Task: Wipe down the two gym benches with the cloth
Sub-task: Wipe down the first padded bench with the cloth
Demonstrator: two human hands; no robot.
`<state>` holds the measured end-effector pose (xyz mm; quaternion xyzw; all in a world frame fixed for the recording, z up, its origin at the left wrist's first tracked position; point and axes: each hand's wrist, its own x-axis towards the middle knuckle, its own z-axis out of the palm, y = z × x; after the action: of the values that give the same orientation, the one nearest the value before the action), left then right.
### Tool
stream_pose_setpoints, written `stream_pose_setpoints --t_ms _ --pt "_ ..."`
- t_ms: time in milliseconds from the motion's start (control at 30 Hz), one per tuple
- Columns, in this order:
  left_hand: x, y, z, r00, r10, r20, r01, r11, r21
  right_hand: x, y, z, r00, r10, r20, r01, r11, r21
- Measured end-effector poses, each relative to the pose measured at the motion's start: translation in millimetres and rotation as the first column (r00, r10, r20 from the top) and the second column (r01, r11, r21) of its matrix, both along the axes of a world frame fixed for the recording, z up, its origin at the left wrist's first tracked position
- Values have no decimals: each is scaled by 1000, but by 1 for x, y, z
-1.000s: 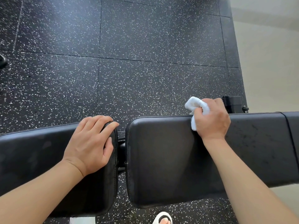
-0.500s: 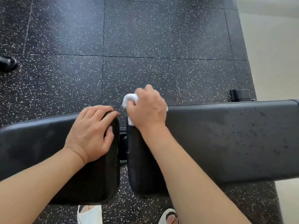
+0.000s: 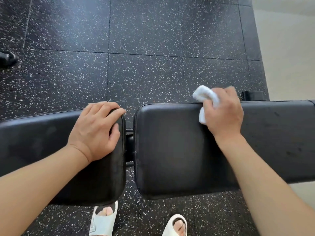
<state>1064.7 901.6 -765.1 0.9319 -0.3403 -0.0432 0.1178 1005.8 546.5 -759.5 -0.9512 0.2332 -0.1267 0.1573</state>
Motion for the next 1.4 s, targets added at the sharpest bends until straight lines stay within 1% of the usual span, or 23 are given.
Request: stream_pose_setpoints --t_ms 100,200,300,367,467,600,733,867,967,1067,1167,1200,1233,1300,1400 --pt "0 0 0 1000 3 3 -3 1000 -9 -6 14 -1 997 -76 -10 76 997 -4" --pt "0 2 -1 1000 5 13 -4 1000 -24 3 51 1 991 -133 3 133 991 18" --pt "1 2 -3 1000 -3 10 3 1000 -23 18 107 2 999 -38 8 38 999 1" --pt "1 3 -4 1000 -1 14 2 1000 -10 28 144 2 999 30 19 -30 999 19" --pt "-1 3 -6 1000 -2 26 2 1000 -10 32 176 4 997 70 36 -72 996 62" --pt "-1 2 -7 999 -3 32 4 1000 -5 4 173 11 986 159 42 -163 982 101" --pt "-1 3 -6 999 6 37 -6 1000 5 -68 153 13 959 280 50 -284 954 101" --pt "-1 1 -6 999 10 35 -11 1000 10 -152 123 8 965 261 18 -261 963 60" --pt "-2 2 -7 999 14 39 -13 1000 -7 -177 92 8 977 214 7 -214 975 55" --pt "-2 4 -7 999 19 33 -18 999 -31 -152 74 8 993 117 13 -117 992 51" --pt "-3 5 -8 999 29 31 -27 998 -54 -92 84 4 998 -61 30 59 996 60" --pt "-3 5 -7 999 29 32 -27 998 -61 -68 94 2 995 -92 38 89 994 68" --pt "-3 5 -6 999 27 30 -25 998 -65 -47 107 1 995 -93 45 90 994 63" --pt "-3 5 -4 1000 29 12 -28 998 -57 -16 138 1 999 -11 48 10 1000 26" --pt "-3 6 -2 999 34 -8 -34 999 -23 -25 180 2 984 172 47 -173 984 29"
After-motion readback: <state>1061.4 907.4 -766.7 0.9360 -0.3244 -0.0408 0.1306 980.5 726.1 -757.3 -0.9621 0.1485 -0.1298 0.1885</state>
